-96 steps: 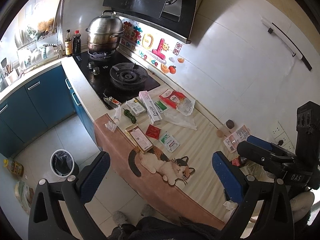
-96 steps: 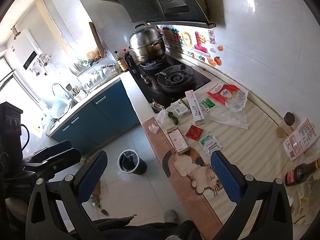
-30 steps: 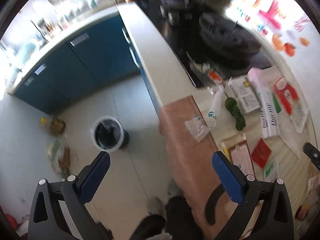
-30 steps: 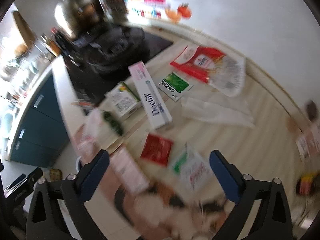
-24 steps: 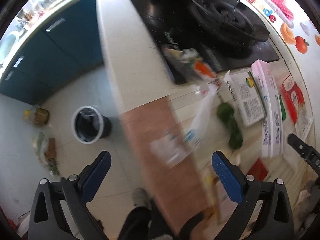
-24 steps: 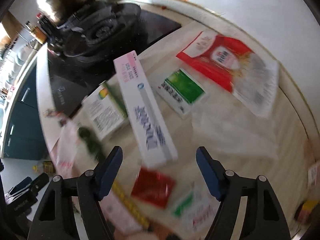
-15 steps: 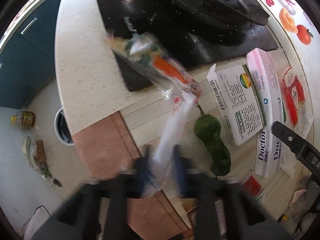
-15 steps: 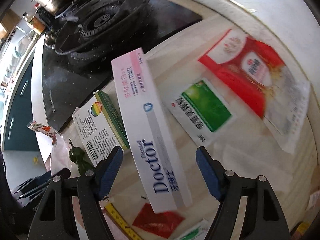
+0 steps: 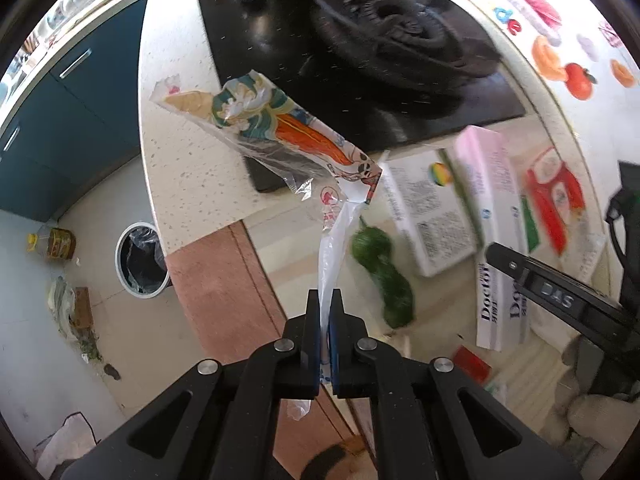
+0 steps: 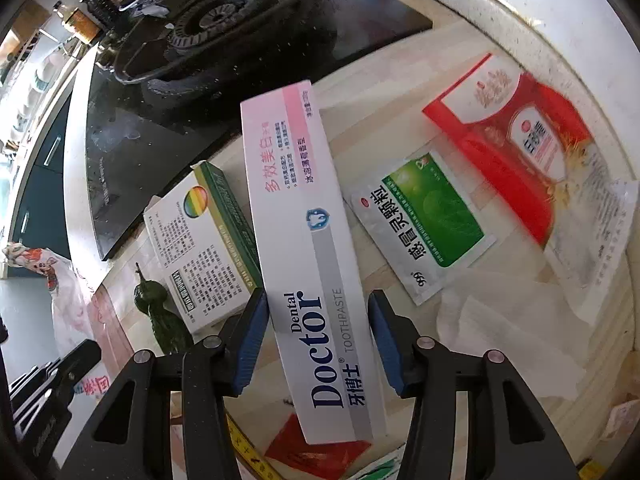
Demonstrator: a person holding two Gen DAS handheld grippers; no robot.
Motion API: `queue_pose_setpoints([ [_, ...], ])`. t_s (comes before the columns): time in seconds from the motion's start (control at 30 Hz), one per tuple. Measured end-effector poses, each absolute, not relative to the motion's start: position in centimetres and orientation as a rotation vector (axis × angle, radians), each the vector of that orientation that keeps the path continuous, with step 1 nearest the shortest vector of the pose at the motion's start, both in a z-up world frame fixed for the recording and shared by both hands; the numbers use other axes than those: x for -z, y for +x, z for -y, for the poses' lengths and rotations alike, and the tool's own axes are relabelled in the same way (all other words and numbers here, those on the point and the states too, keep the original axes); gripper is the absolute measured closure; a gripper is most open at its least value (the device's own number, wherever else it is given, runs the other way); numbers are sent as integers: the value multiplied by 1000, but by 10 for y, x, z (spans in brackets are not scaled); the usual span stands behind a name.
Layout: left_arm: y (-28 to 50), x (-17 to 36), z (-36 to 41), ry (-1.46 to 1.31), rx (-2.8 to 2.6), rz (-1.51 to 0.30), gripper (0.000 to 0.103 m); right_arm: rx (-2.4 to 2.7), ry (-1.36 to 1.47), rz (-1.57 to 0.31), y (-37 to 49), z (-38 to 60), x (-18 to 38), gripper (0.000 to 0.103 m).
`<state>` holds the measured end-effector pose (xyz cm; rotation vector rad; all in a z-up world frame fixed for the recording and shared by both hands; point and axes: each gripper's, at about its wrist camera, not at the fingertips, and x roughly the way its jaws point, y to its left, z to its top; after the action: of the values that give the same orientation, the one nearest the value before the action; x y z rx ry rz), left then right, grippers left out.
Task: Collect trash
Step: 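Grasp the Dental Doctor toothpaste box with the right tool while the left tool grasps the snack wrapper, then carry both items to the white bin and open both tools over it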
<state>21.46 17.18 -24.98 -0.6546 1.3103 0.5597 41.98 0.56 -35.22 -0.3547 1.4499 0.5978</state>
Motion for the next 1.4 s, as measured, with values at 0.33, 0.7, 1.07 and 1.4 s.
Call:
queue_pose_setpoints([
  [0.33, 221, 226, -174, -674, -576, -1207, 102, -642, -310, -1389, 395, 9, 317, 51],
  [0.7, 92, 211, -255, -787, -769, -1050, 102, -823, -183, -1310, 307, -23, 238, 52],
  [1.07, -81, 315, -387, -999, -845, -1118, 102, -992, -319, -1372, 122, -204, 271, 52],
  [1.4, -173, 593, -505, -1437, -653, -1245, 102, -969, -510, -1600, -4, -377, 546, 52],
])
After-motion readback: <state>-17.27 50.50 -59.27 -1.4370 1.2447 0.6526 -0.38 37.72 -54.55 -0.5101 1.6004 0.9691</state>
